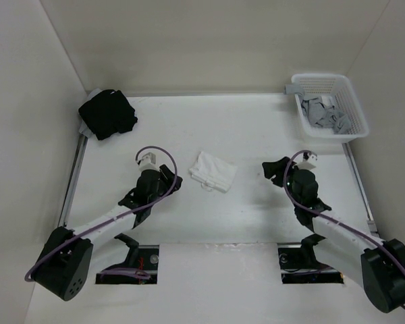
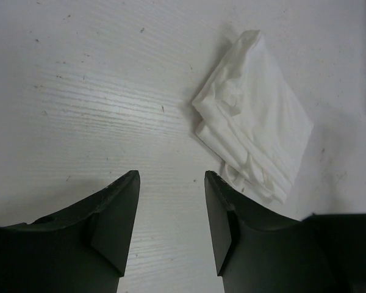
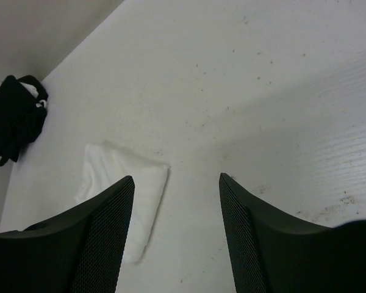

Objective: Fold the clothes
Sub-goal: Fold the tank top

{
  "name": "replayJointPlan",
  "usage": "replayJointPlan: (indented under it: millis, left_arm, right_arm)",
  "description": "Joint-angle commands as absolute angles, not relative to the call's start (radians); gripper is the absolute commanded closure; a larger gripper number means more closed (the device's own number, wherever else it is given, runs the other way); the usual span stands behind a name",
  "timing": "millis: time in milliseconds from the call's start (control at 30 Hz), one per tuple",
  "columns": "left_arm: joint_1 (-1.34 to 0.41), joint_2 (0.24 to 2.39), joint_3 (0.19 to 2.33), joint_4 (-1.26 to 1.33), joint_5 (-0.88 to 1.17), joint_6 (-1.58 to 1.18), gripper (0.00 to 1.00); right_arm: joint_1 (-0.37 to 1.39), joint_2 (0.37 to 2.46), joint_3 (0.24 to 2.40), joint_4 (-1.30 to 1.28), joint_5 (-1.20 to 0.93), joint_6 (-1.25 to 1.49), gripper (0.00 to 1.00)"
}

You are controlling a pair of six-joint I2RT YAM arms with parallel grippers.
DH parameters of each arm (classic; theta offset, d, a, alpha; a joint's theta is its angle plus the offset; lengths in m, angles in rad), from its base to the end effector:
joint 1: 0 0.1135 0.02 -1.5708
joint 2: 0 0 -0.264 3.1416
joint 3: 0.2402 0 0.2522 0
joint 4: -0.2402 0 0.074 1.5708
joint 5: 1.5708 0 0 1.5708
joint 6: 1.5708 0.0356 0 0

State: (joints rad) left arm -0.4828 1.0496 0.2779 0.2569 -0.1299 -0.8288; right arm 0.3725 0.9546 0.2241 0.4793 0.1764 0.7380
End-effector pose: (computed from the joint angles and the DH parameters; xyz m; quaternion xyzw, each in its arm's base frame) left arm 0.1802 -0.0893 0.1608 -0.1806 0.8435 -0.2621 0.4326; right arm 0.1844 0.0653 0.1831 0.1961 0.7641 0.2627 0.5555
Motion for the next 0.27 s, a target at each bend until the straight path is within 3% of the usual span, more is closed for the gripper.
replayJointPlan:
  millis: [0, 233]
  left_arm:
    - [-0.510, 1.034, 0.293, 0.268, -0.141, -0.804, 0.55]
    - [-0.530, 1.026, 0.298, 0.264, -0.143, -0.802, 0.52]
  right_arm:
    - [0.366, 0.917, 0.218, 0.532, 0.172, 0.739, 0.37]
    - [0.370, 0.957, 0.229, 0.538, 0.169, 0.741, 0.37]
